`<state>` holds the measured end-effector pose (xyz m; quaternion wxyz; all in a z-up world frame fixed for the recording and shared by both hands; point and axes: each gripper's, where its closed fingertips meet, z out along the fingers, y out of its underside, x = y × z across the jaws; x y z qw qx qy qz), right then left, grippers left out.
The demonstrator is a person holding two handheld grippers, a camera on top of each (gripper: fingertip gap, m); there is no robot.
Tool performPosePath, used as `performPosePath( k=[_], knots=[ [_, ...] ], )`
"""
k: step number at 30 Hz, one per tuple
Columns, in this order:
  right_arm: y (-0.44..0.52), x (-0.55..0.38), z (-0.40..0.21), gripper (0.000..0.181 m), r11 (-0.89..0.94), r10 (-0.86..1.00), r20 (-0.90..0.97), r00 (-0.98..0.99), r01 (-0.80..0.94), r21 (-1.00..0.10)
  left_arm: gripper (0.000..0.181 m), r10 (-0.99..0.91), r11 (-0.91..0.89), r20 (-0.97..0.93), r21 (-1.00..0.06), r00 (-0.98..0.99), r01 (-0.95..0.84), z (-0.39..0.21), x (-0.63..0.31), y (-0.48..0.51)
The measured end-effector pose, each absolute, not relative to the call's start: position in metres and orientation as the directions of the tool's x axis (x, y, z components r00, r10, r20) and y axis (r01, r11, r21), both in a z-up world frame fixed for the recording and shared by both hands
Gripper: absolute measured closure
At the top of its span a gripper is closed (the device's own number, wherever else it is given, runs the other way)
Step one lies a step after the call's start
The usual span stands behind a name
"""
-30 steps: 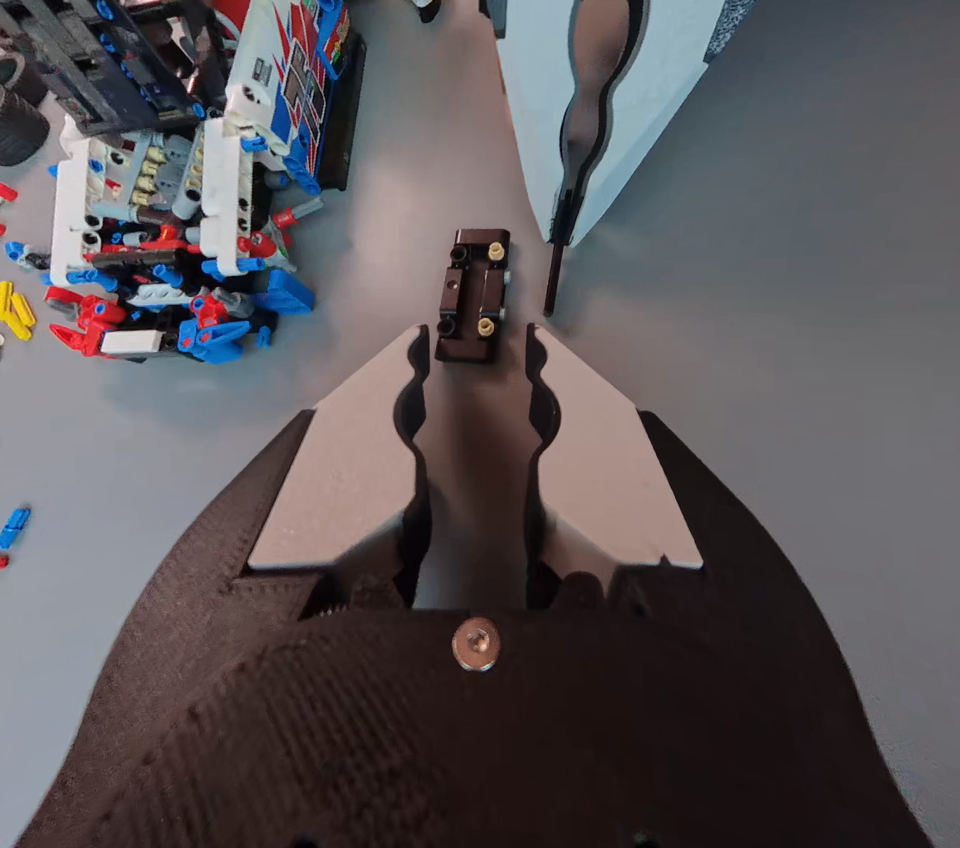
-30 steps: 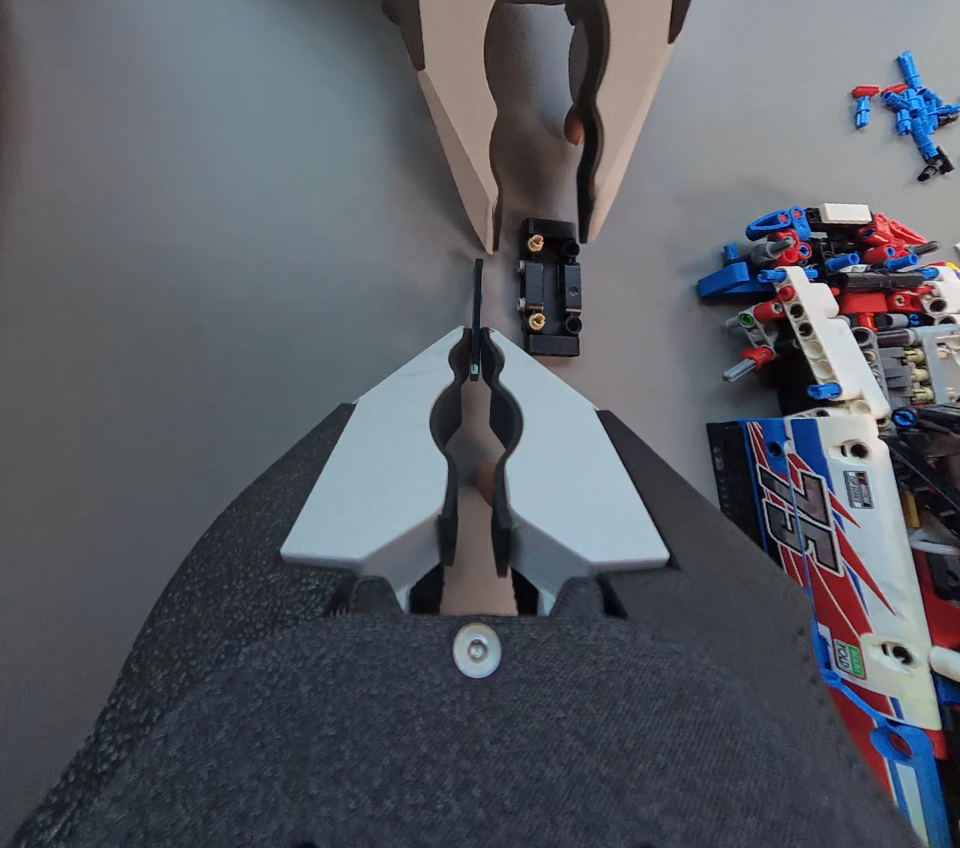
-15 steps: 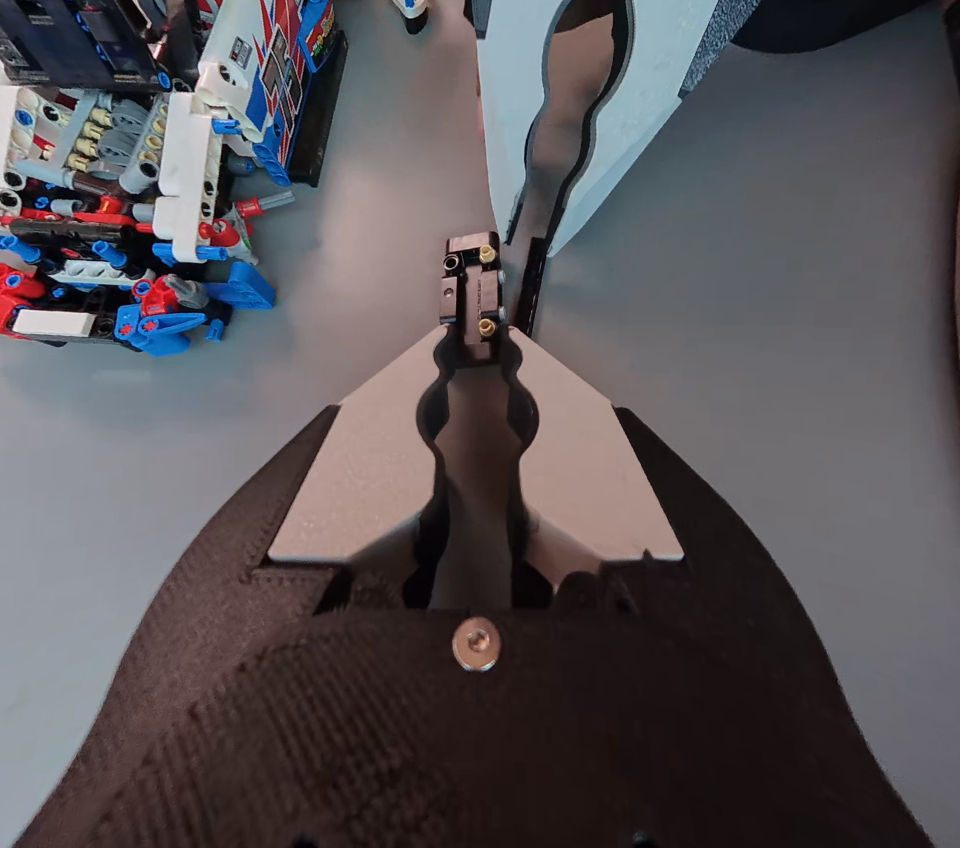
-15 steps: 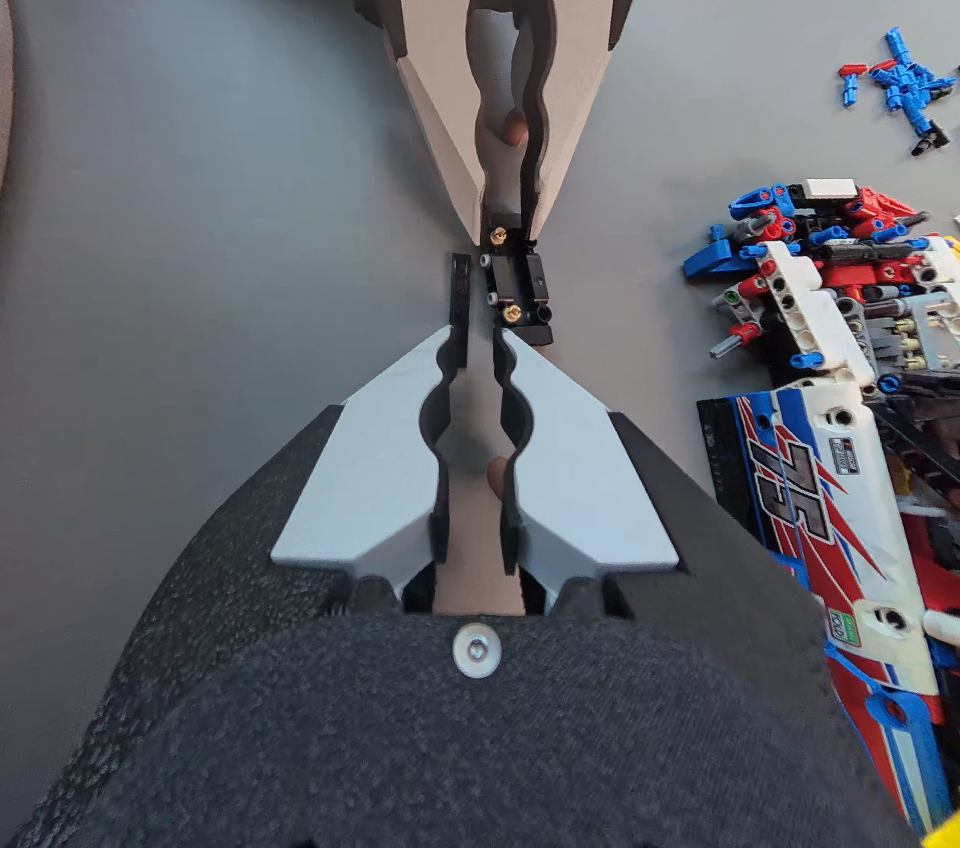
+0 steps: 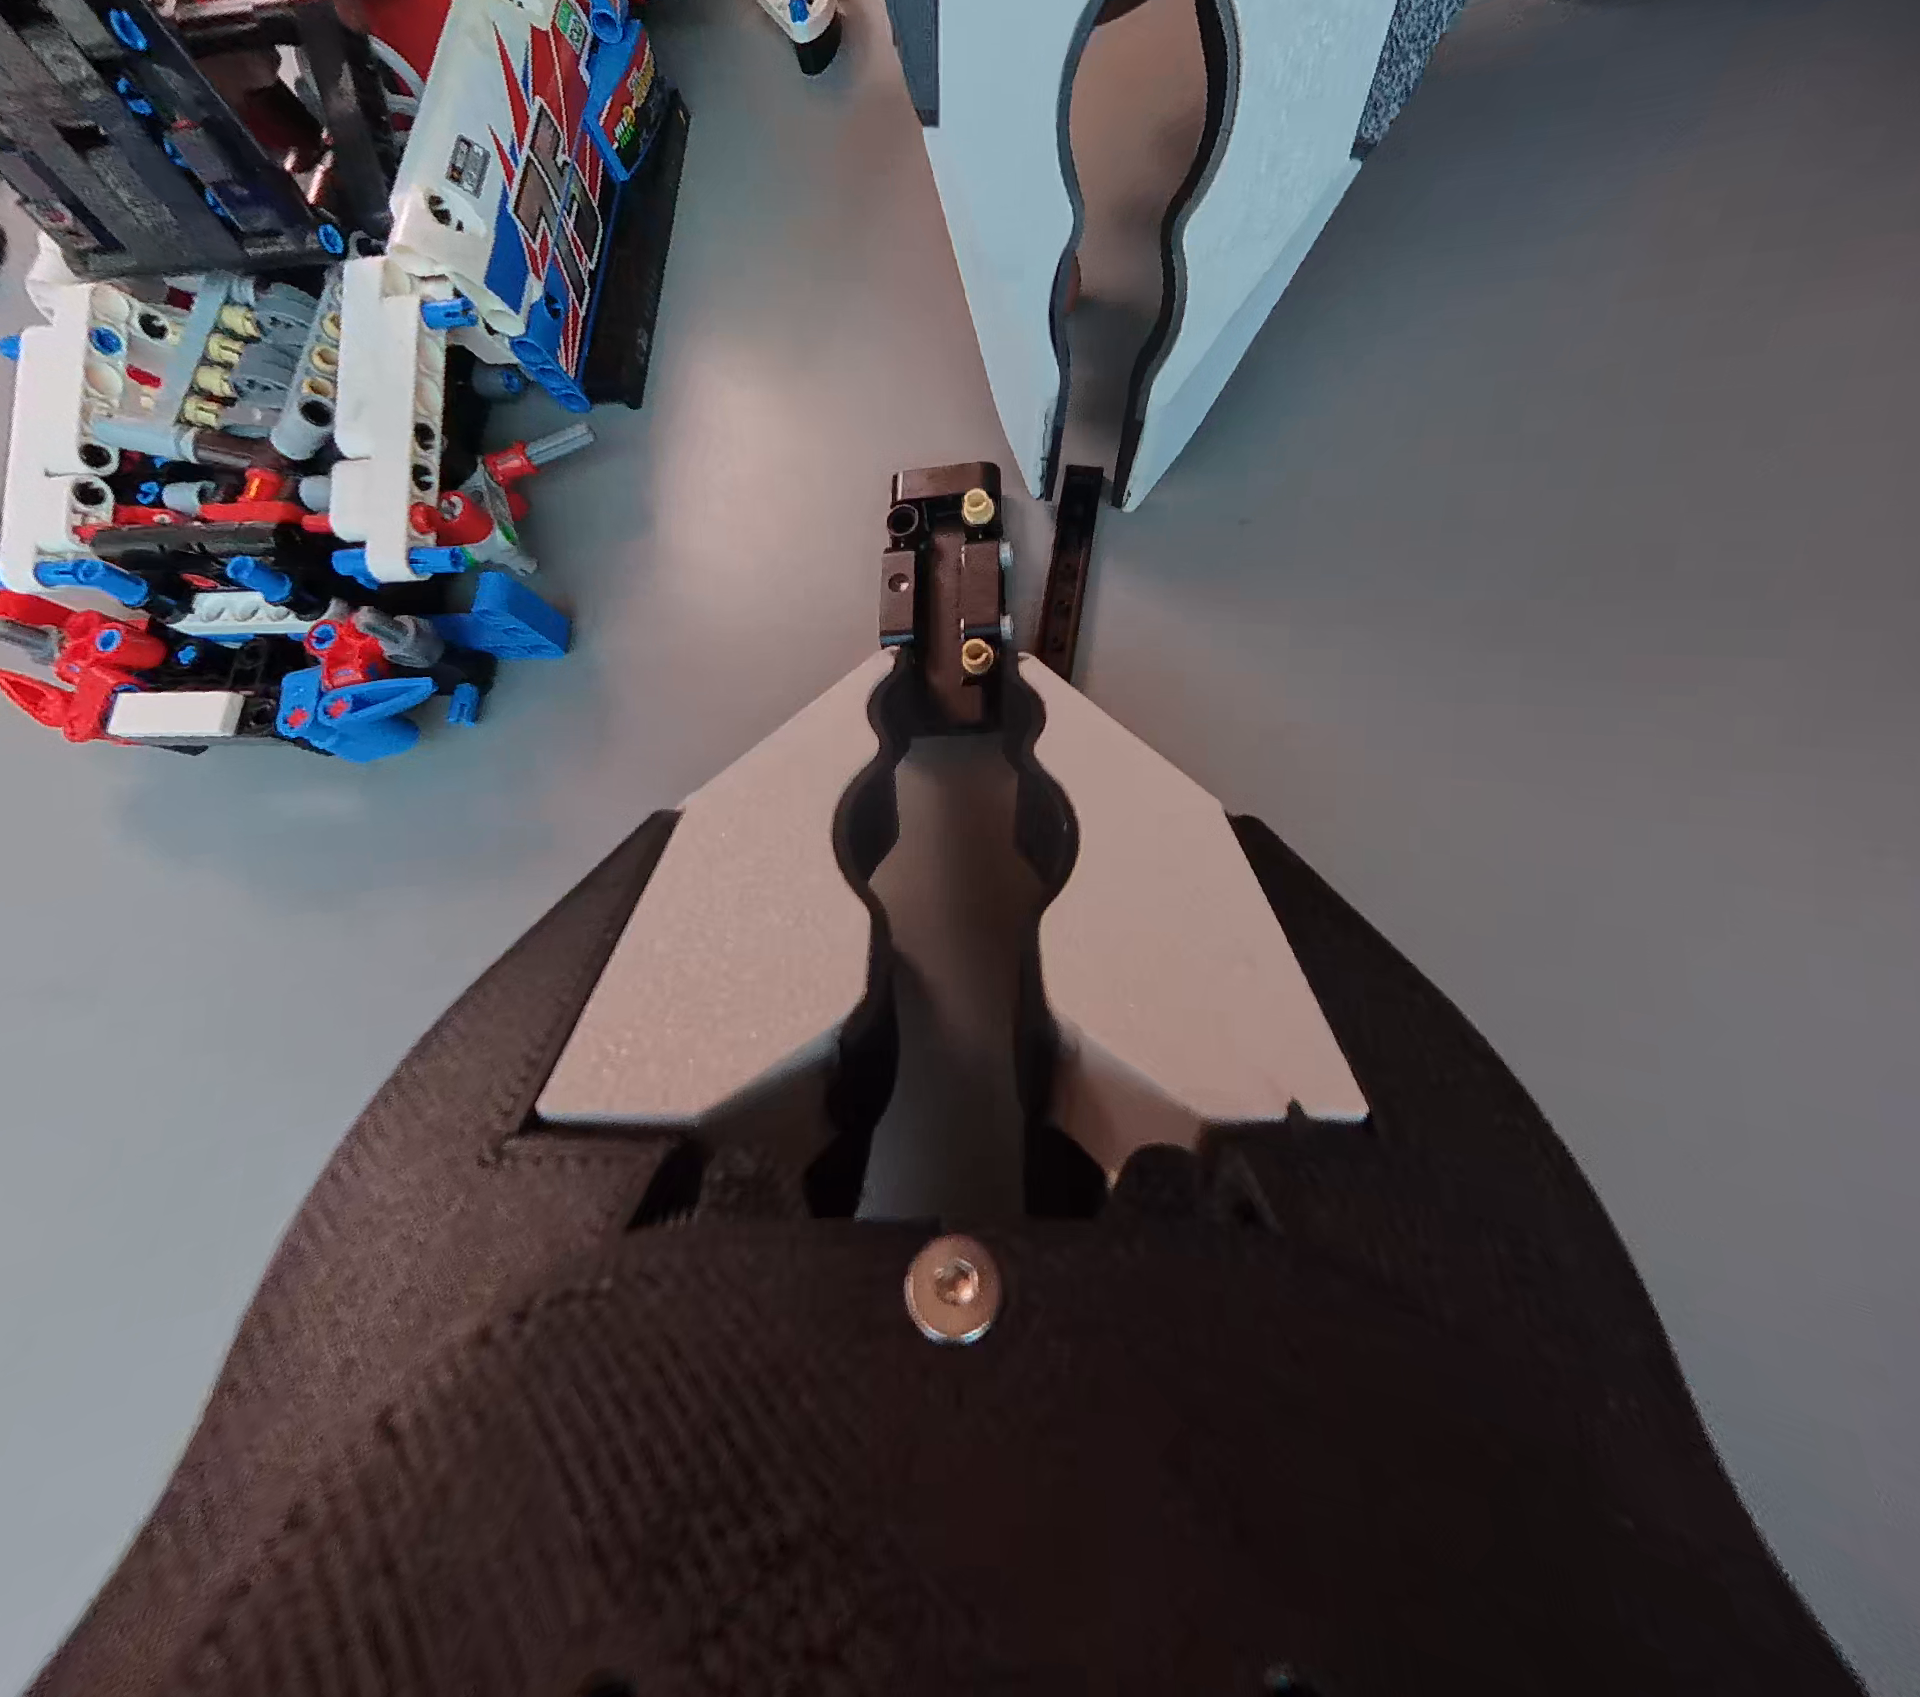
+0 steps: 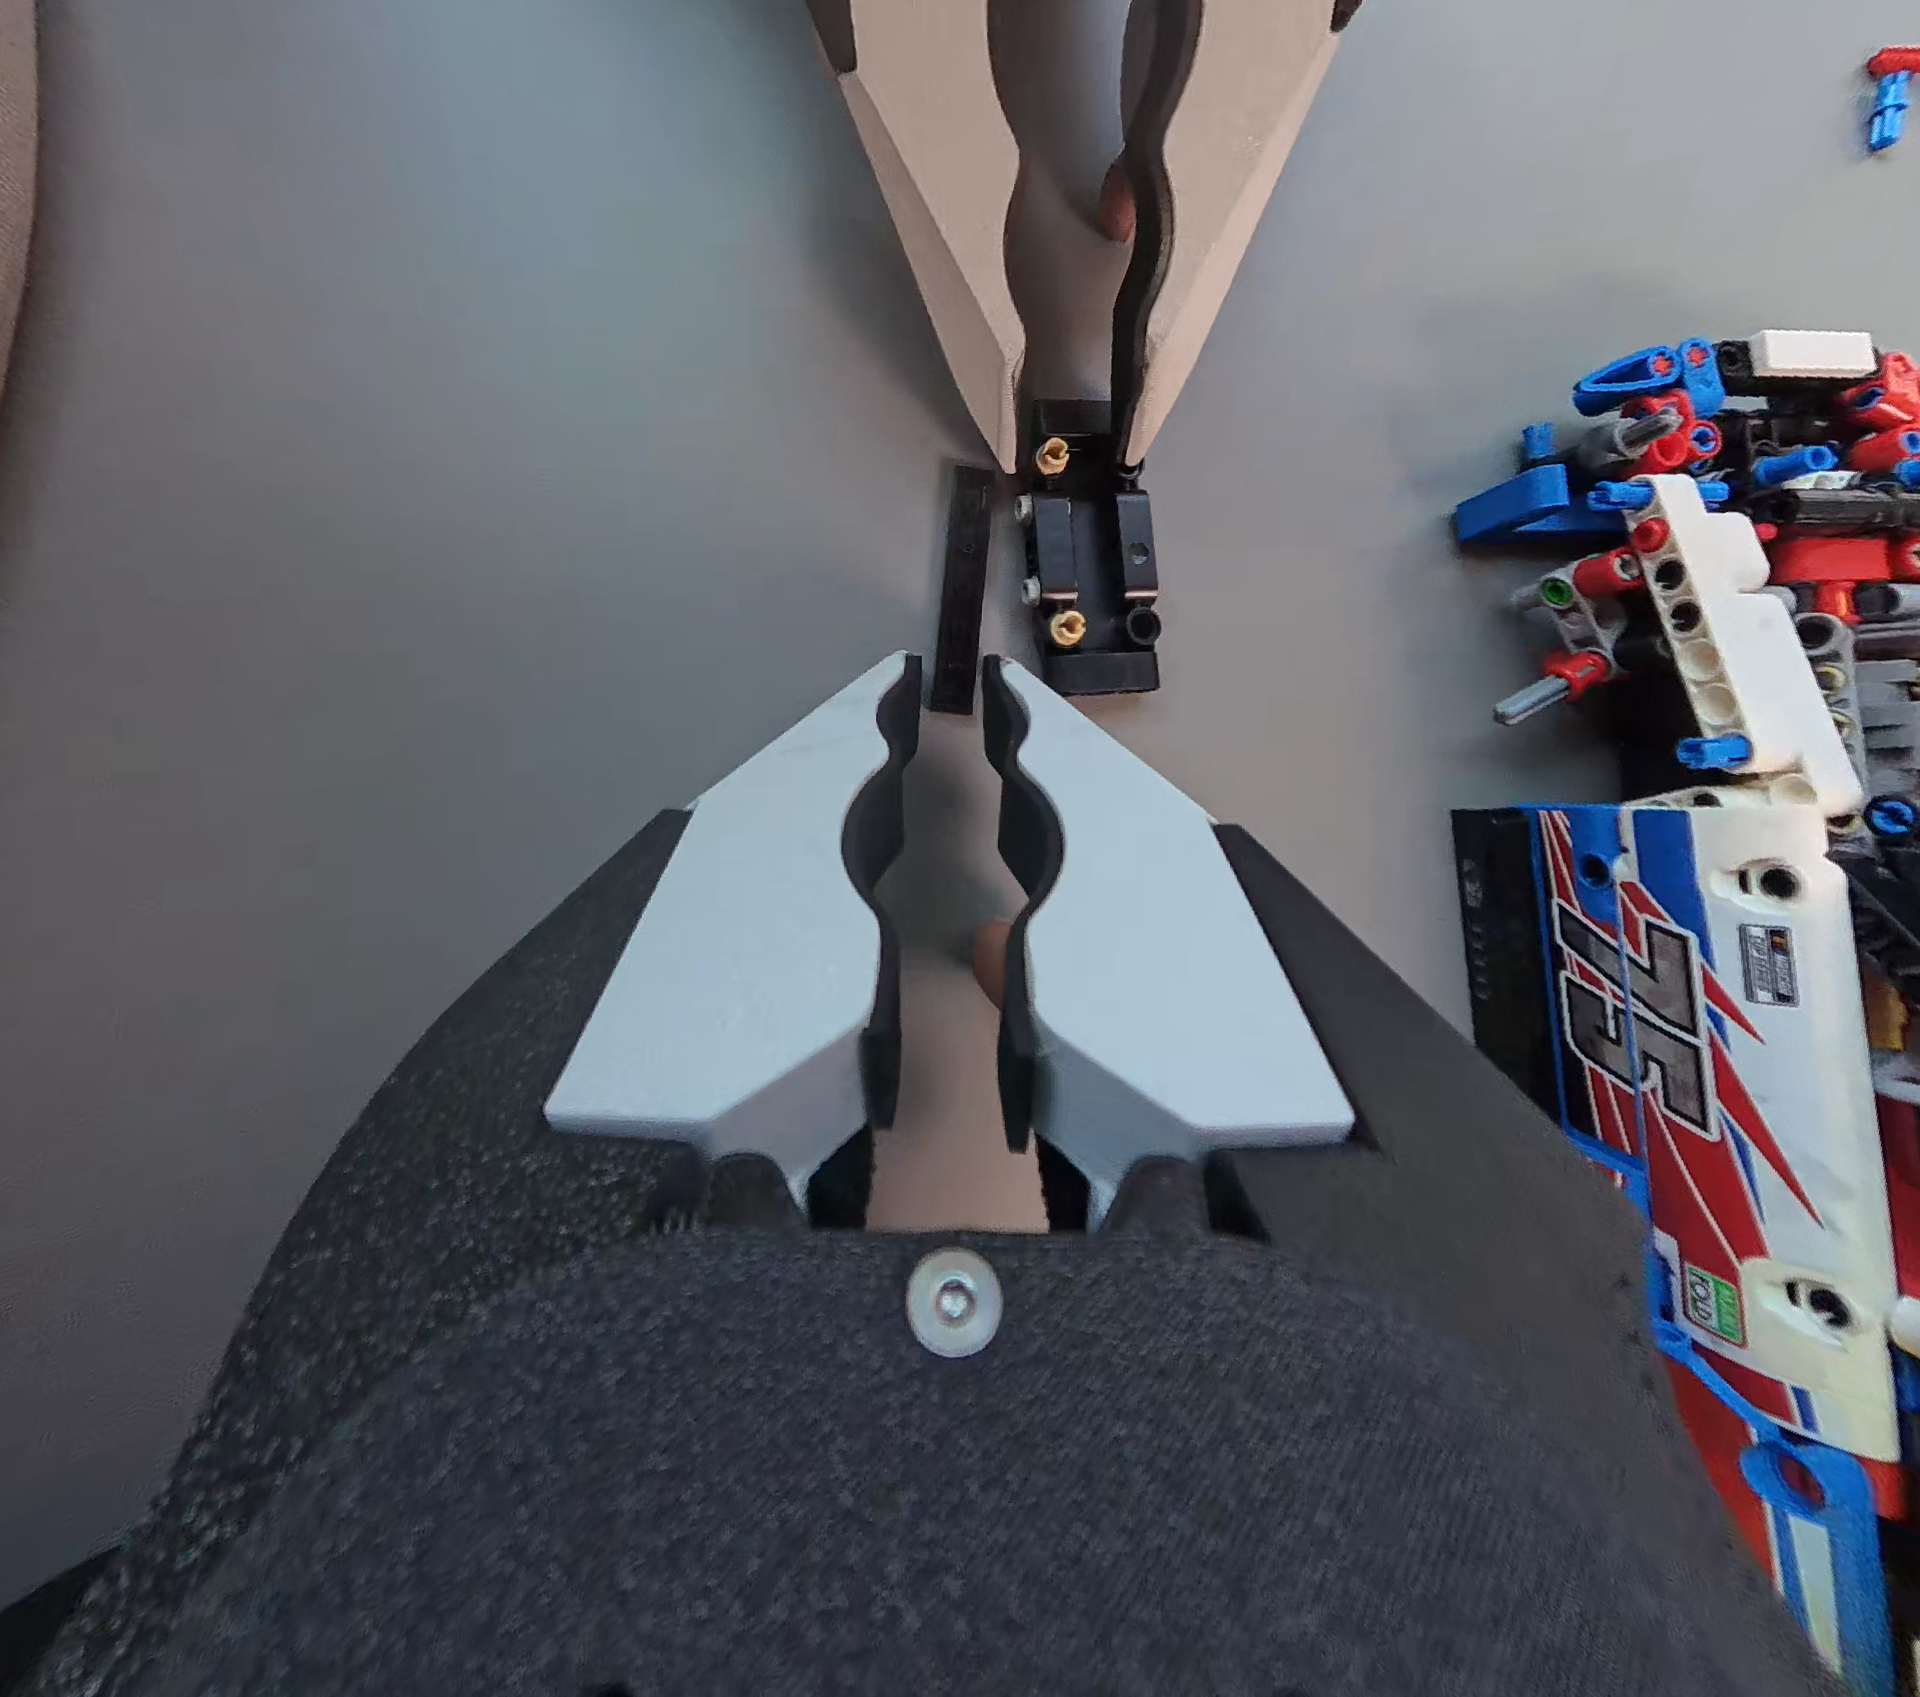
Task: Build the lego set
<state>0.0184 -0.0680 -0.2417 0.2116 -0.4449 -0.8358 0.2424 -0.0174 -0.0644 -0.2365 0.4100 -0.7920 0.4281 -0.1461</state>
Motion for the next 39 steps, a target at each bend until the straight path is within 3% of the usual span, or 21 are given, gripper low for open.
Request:
performPosePath(
  k=[6,10,14,17,20,23,25,27,32,34,39],
  knots=[
    [-0.075,0.023,-0.239,0.176,0.45,0.844,0.059,-0.533,0.644,-0.619,0.168,-0.758,-0.514,0.241,-0.792,0.606,-0.328,-0.224,-0.013,-0.074],
    [-0.068,0.027,-0.222,0.166,0.429,0.855,0.085,-0.512,0.605,-0.671,0.179,-0.706,-0.614,0.422,-0.765,0.568,-0.195,-0.214,-0.015,-0.077],
    [-0.062,0.017,-0.212,0.157,0.452,0.858,0.182,-0.48,0.539,-0.71,0.179,-0.689,-0.634,0.432,-0.748,0.582,-0.196,-0.218,-0.019,-0.075],
    [-0.069,0.006,-0.222,0.155,0.507,0.833,0.232,-0.502,0.526,-0.682,0.179,-0.679,-0.651,0.46,-0.737,0.573,-0.18,-0.218,-0.016,-0.076],
    [-0.07,0.001,-0.231,0.171,0.544,0.815,0.263,-0.517,0.525,-0.654,0.179,-0.658,-0.673,0.503,-0.726,0.56,-0.138,-0.215,-0.016,-0.076],
    [-0.071,0.002,-0.227,0.172,0.45,0.848,0.152,-0.507,0.54,-0.711,0.17,-0.699,-0.624,0.46,-0.767,0.547,-0.152,-0.208,-0.017,-0.076],
    [-0.072,0.005,-0.222,0.173,0.354,0.863,0.039,-0.504,0.548,-0.758,0.146,-0.762,-0.516,0.314,-0.823,0.566,-0.238,-0.206,-0.018,-0.075],
    [-0.076,0.008,-0.215,0.173,0.254,0.854,-0.077,-0.514,0.542,-0.801,0.143,-0.798,-0.386,0.11,-0.849,0.592,-0.361,-0.209,-0.021,-0.071],
    [-0.076,0.006,-0.209,0.172,0.159,0.847,-0.169,-0.505,0.544,-0.824,0.17,-0.829,-0.291,0.0,-0.853,0.559,-0.433,-0.211,-0.012,-0.074],
    [-0.065,0.002,-0.209,0.172,0.15,0.877,-0.142,-0.459,0.543,-0.827,0.172,-0.821,-0.315,0.018,-0.848,0.571,-0.426,-0.212,-0.014,-0.073],
    [-0.067,0.026,-0.222,0.173,0.357,0.864,0.005,-0.504,0.604,-0.713,0.175,-0.786,-0.389,0.049,-0.814,0.616,-0.431,-0.222,-0.024,-0.068]
  ],
)
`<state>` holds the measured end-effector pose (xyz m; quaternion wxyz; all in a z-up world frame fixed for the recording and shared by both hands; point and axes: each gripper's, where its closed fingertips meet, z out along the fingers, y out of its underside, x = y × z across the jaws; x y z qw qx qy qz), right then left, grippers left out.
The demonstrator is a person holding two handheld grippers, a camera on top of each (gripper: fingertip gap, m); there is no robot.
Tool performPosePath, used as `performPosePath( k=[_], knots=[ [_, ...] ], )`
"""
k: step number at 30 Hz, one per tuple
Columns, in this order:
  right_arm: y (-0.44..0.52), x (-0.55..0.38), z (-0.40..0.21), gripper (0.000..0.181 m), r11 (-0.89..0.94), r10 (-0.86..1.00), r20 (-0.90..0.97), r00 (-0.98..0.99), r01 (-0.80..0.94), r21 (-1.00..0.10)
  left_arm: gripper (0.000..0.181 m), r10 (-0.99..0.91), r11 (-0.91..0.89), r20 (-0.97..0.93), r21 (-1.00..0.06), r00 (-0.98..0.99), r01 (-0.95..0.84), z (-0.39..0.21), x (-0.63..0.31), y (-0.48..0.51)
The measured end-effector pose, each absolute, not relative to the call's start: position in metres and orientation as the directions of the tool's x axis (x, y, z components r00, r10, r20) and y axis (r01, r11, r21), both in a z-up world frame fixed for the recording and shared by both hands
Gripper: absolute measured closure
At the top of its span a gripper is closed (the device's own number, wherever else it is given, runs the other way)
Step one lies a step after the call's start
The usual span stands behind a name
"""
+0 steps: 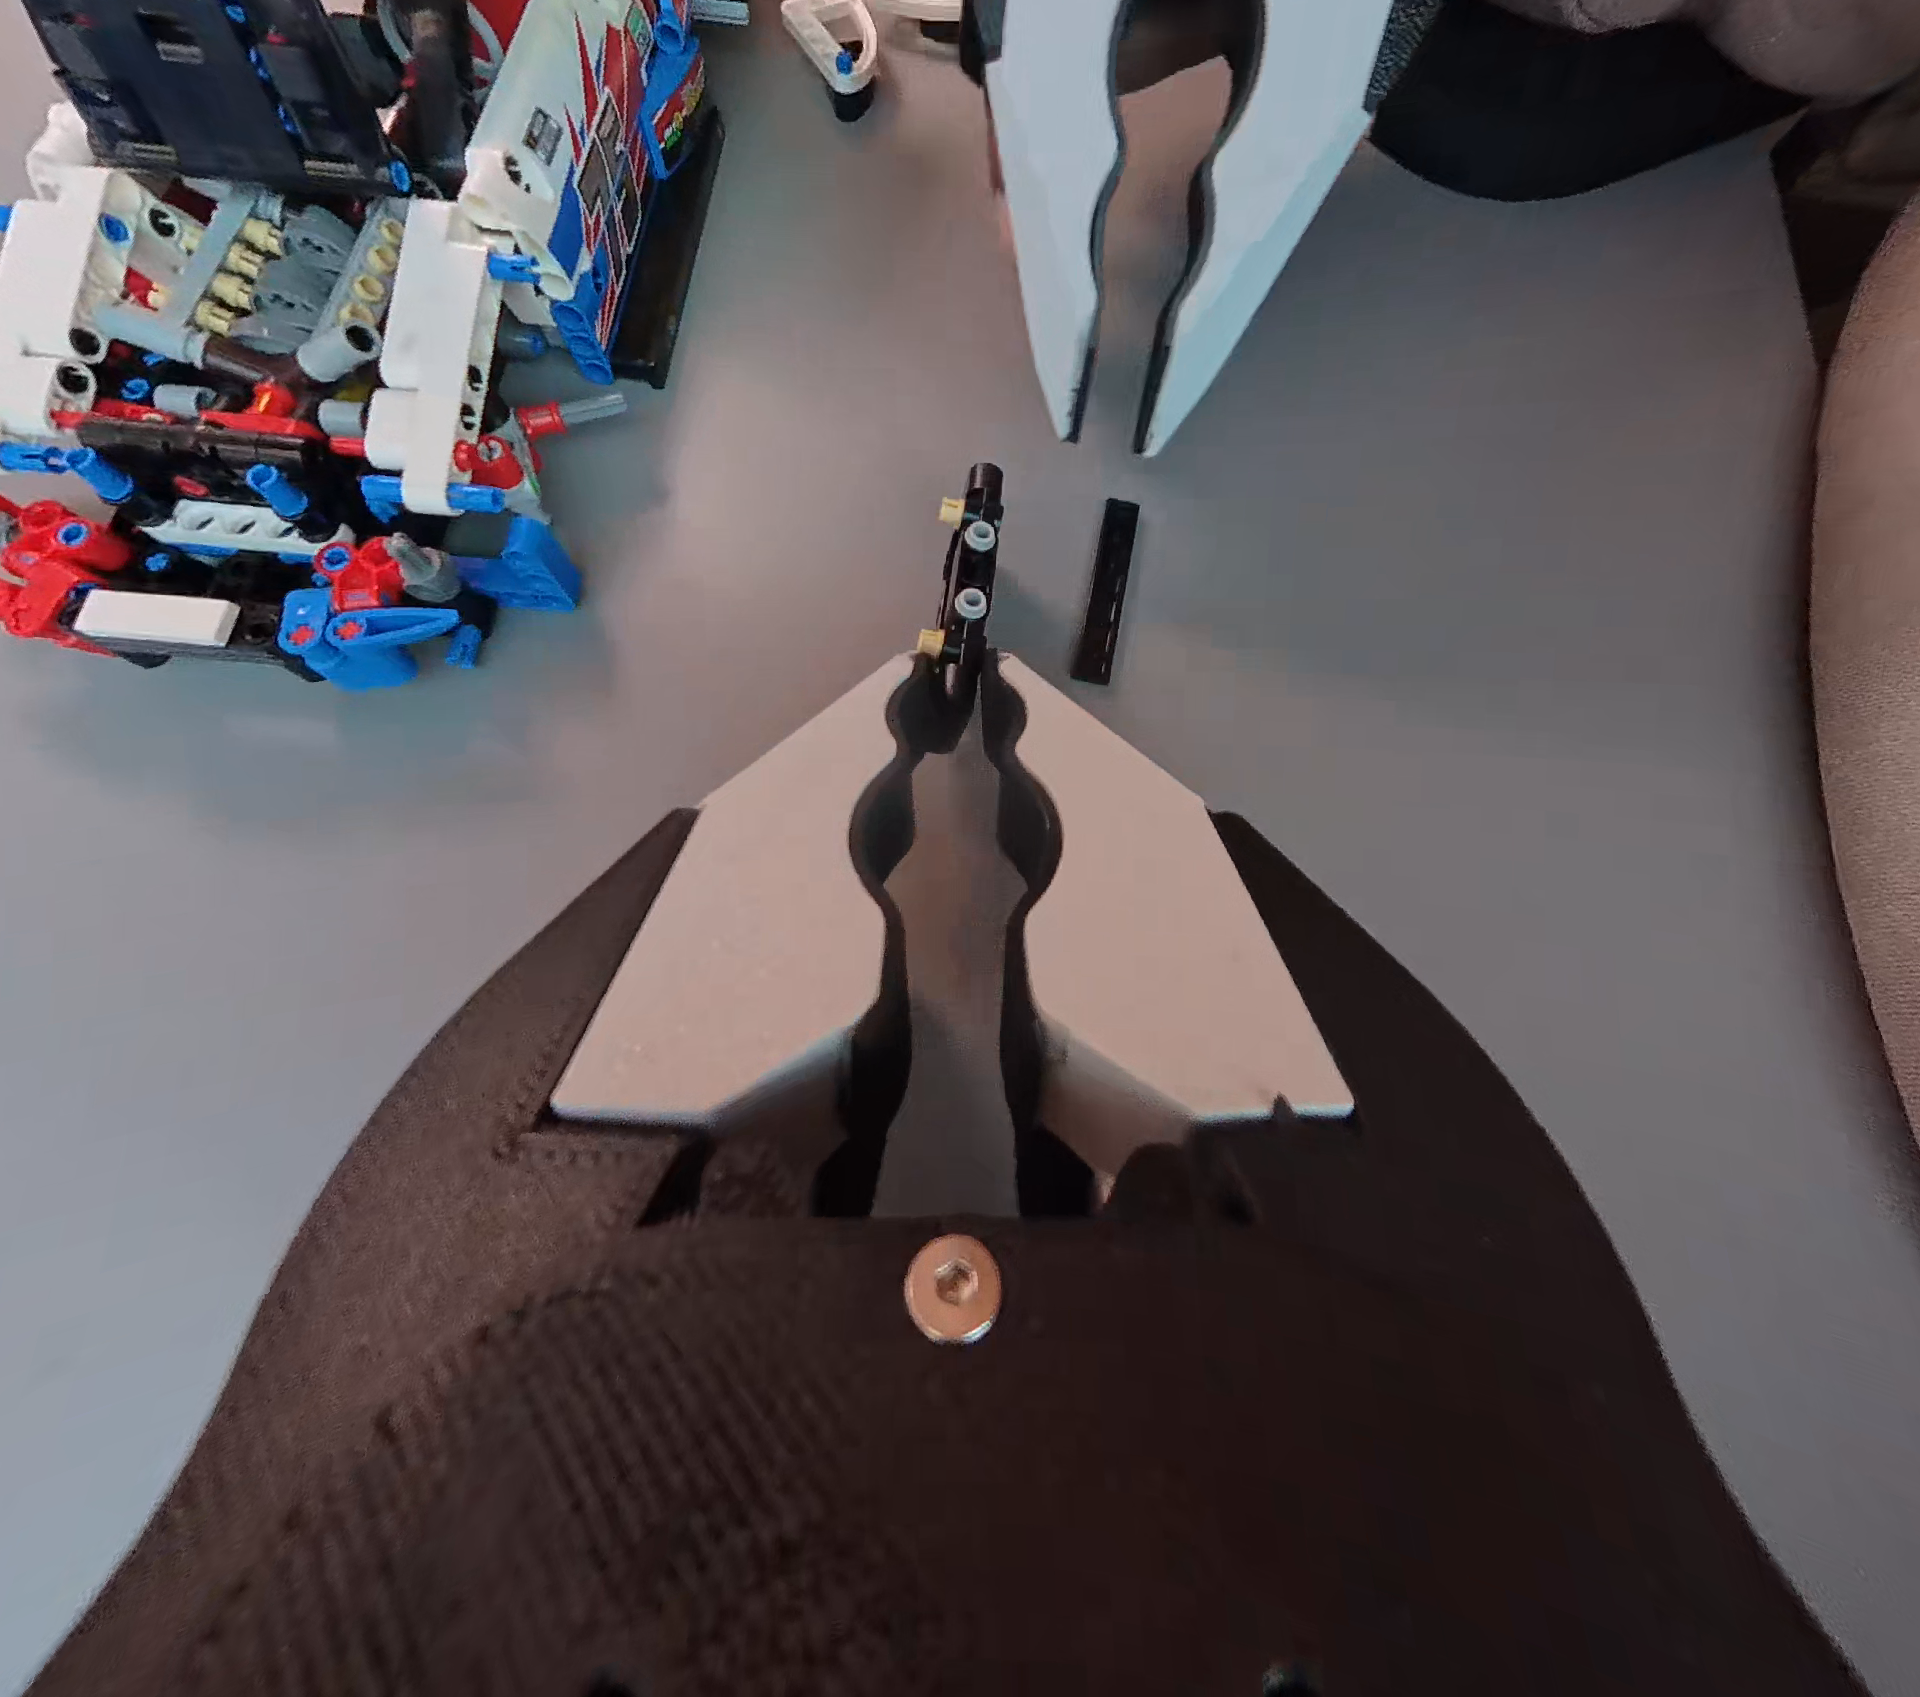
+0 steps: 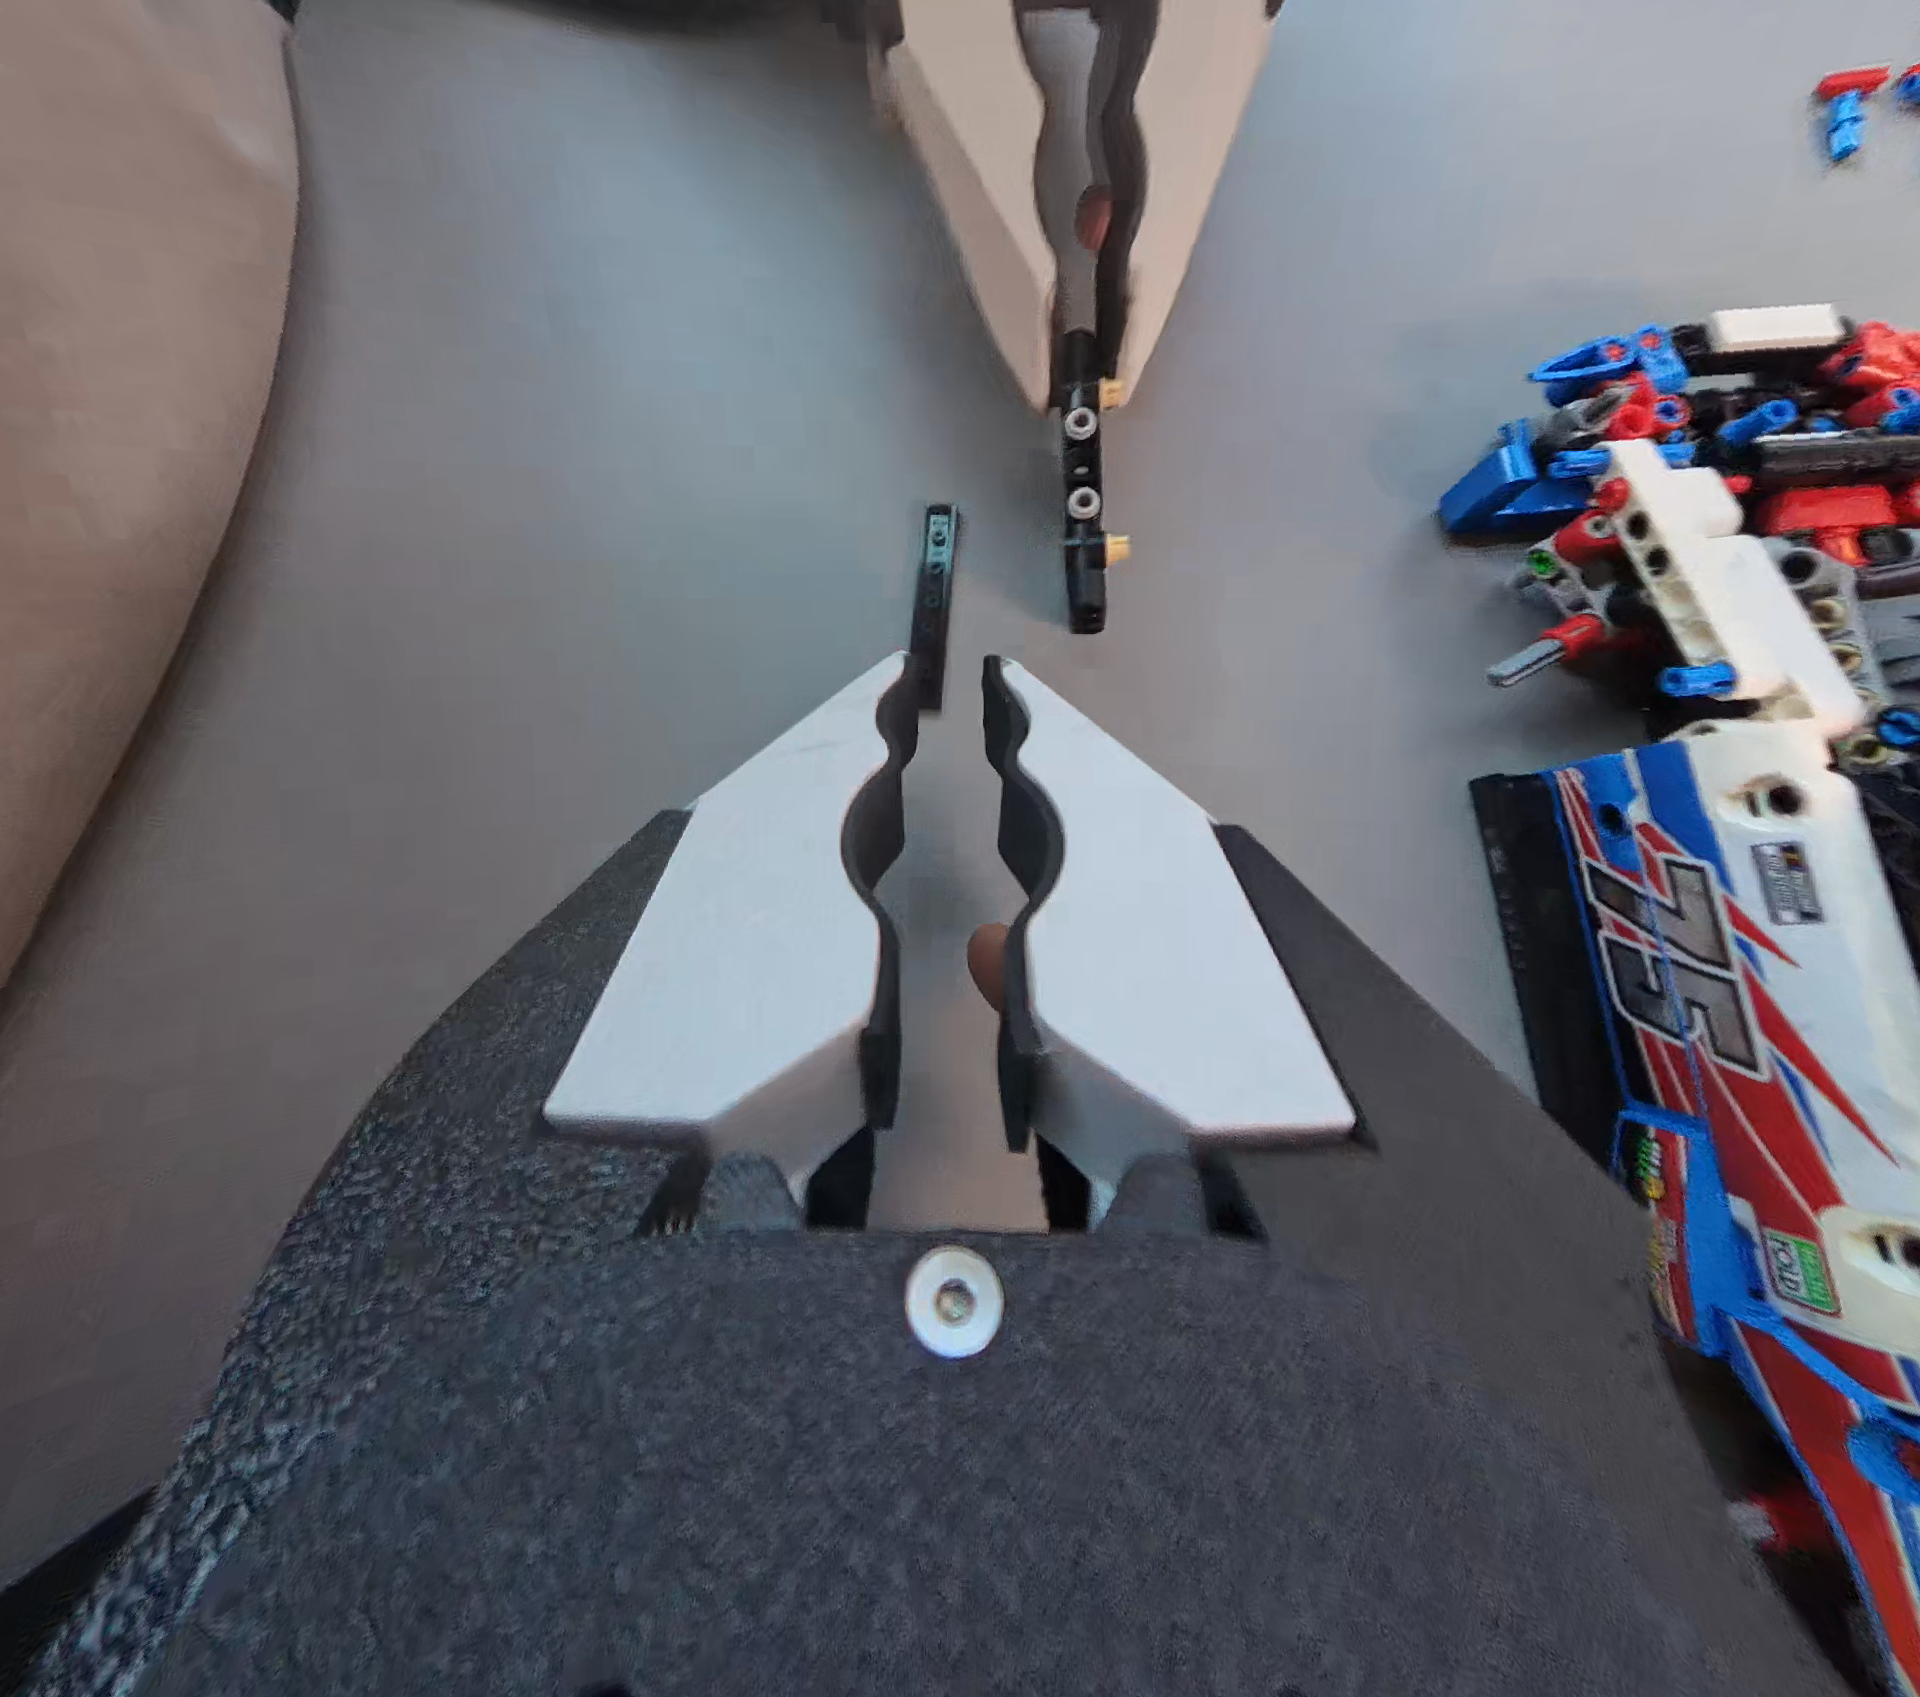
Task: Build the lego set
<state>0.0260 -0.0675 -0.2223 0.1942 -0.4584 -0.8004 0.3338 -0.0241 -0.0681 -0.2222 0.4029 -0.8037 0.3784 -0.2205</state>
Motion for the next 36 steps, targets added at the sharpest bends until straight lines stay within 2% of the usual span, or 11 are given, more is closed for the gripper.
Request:
performPosePath(
  k=[4,10,15,19,24,27,29,32,36],
  knots=[
    [-0.073,0.032,-0.242,0.172,0.441,0.85,0.036,-0.526,0.671,-0.596,0.174,-0.788,-0.396,0.045,-0.8,0.614,-0.45,-0.228,-0.023,-0.069],
    [-0.076,0.026,-0.243,0.176,0.456,0.846,0.039,-0.531,0.685,-0.568,0.171,-0.791,-0.388,0.008,-0.78,0.611,-0.491,-0.235,-0.024,-0.069],
    [-0.078,0.026,-0.24,0.177,0.385,0.856,-0.039,-0.516,0.685,-0.618,0.169,-0.789,-0.389,0.008,-0.781,0.615,-0.489,-0.234,-0.026,-0.069],
    [-0.081,0.025,-0.222,0.177,0.27,0.855,-0.138,-0.501,0.655,-0.706,0.157,-0.77,-0.383,-0.025,-0.781,0.637,-0.493,-0.226,-0.039,-0.066],
    [-0.082,0.024,-0.196,0.177,0.057,0.806,-0.323,-0.495,0.609,-0.791,0.159,-0.855,-0.2,-0.018,-0.912,0.519,-0.359,-0.171,-0.028,-0.088],
    [-0.091,0.024,-0.185,0.177,-0.055,0.718,-0.454,-0.528,0.607,-0.793,0.152,-0.882,-0.09,-0.13,-0.897,0.454,-0.432,-0.173,-0.01,-0.098],
    [-0.095,0.022,-0.181,0.177,-0.103,0.674,-0.507,-0.537,0.611,-0.785,0.157,-0.896,-0.061,-0.146,-0.895,0.419,-0.443,-0.176,0.001,-0.103],
    [-0.101,0.023,-0.183,0.177,-0.109,0.642,-0.53,-0.554,0.619,-0.778,0.176,-0.896,-0.048,-0.148,-0.905,0.419,-0.422,-0.173,0.004,-0.102],
    [-0.097,0.02,-0.181,0.177,-0.137,0.653,-0.531,-0.54,0.605,-0.784,0.177,-0.9,-0.121,-0.068,-0.91,0.43,-0.396,-0.174,0.001,-0.101]
  ],
)
